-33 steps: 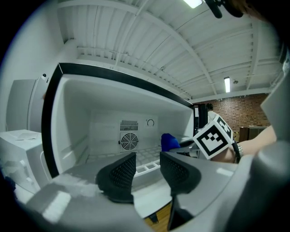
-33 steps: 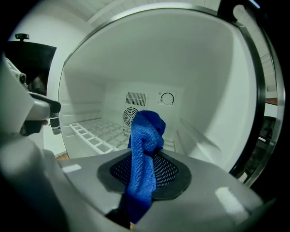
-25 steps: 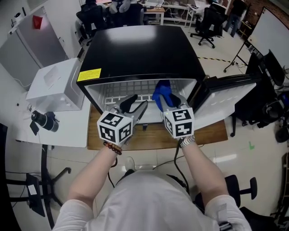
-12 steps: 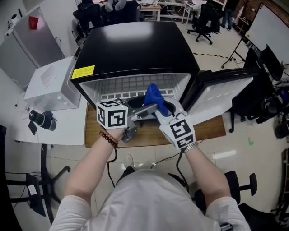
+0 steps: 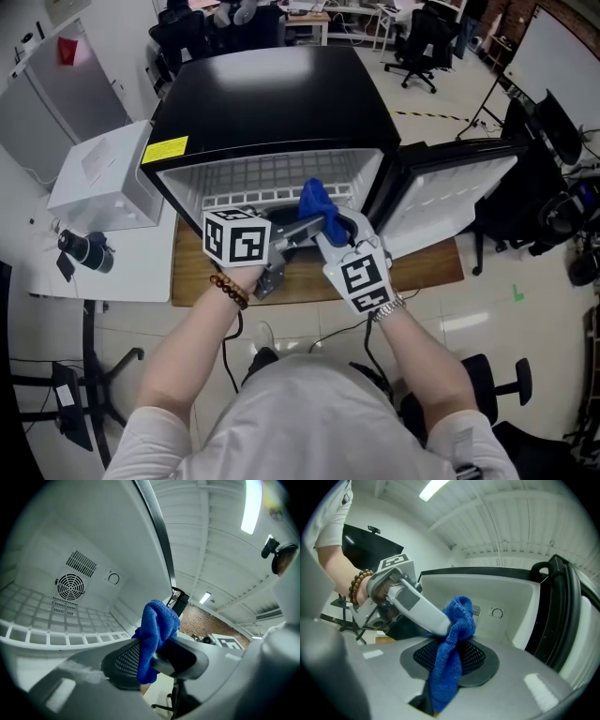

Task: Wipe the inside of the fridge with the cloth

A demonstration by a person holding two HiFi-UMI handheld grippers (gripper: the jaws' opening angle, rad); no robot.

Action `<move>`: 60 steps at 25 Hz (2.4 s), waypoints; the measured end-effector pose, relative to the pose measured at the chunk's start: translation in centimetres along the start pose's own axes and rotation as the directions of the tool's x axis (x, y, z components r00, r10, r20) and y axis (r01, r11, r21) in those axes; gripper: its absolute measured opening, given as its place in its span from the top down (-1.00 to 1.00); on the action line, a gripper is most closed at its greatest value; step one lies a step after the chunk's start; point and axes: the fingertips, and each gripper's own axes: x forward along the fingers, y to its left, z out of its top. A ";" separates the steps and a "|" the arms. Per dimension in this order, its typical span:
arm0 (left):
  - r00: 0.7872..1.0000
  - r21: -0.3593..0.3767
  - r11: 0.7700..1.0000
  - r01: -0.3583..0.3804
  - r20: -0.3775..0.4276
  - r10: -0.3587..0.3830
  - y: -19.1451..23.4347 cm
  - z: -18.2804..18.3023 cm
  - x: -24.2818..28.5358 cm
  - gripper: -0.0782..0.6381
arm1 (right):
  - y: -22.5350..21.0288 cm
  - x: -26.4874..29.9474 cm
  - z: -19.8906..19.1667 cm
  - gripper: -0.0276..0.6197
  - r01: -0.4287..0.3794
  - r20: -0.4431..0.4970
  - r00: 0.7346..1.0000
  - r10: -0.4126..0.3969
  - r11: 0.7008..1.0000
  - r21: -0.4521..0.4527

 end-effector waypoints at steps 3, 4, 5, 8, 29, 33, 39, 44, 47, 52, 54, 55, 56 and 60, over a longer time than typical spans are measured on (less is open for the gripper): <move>1.000 -0.016 1.000 -0.022 0.011 0.022 0.1 0.1 0.5 0.34 | -0.6 -0.2 -0.2 0.58 0.029 -0.017 0.999 -0.029 1.000 0.006; 0.999 -0.024 0.999 -0.028 0.015 0.029 0.1 0.2 0.6 0.34 | -0.8 -0.3 -0.3 0.57 0.040 -0.023 0.999 -0.040 0.999 0.007; 0.999 -0.032 0.999 -0.036 0.020 0.037 0.2 0.2 0.8 0.35 | -1.0 -0.4 -0.4 0.56 0.050 -0.029 0.998 -0.050 0.999 0.008; 0.997 -0.052 0.997 -0.064 0.039 0.066 0.2 0.5 1.3 0.39 | -1.7 -0.6 -0.7 0.54 0.077 -0.043 0.996 -0.077 0.997 0.013; 0.953 0.257 0.920 -0.295 0.153 0.263 0.4 3.5 4.2 0.58 | -5.7 -5.2 -2.2 0.57 0.204 -0.090 0.977 -0.195 0.973 0.105; 0.945 0.349 0.881 -0.320 0.186 0.269 -0.5 4.6 5.1 0.58 | -6.3 -6.5 -2.2 0.91 0.214 -0.081 0.975 -0.206 0.970 0.118; 0.930 0.406 0.840 -0.361 0.229 0.289 -0.4 5.7 6.7 0.58 | -6.5 -7.4 -2.8 0.91 0.209 -0.080 0.976 -0.200 0.971 0.118; 0.922 0.416 0.825 -0.382 0.237 0.307 0.3 6.3 8.1 0.58 | -6.7 -7.8 -2.9 0.91 0.205 -0.077 0.977 -0.197 0.972 0.117; 0.913 0.408 0.820 -0.401 0.249 0.323 1.0 6.7 8.3 0.59 | -6.9 -8.0 -3.0 0.91 0.204 -0.073 0.978 -0.196 0.972 0.119; 0.899 0.392 0.813 -0.431 0.264 0.349 2.4 7.4 8.8 0.59 | -6.8 -7.9 -2.7 0.91 0.190 -0.062 0.981 -0.184 0.974 0.126; 0.894 0.386 0.809 -0.442 0.268 0.360 3.0 7.8 9.0 0.59 | -6.7 -7.9 -2.5 0.91 0.182 -0.059 0.983 -0.176 0.975 0.125; 0.891 0.384 0.808 -0.448 0.269 0.366 3.3 7.9 9.1 0.59 | -6.6 -7.8 -2.5 0.91 0.179 -0.058 0.983 -0.173 0.976 0.125; 0.888 0.382 0.805 -0.453 0.271 0.371 3.6 8.1 9.2 0.59 | -6.5 -7.8 -2.4 0.91 0.176 -0.057 0.984 -0.170 0.976 0.125; 0.876 0.372 0.798 -0.475 0.284 0.389 4.9 8.8 9.7 0.59 | -6.3 -7.9 -2.4 0.91 0.171 -0.055 0.985 -0.165 0.977 0.131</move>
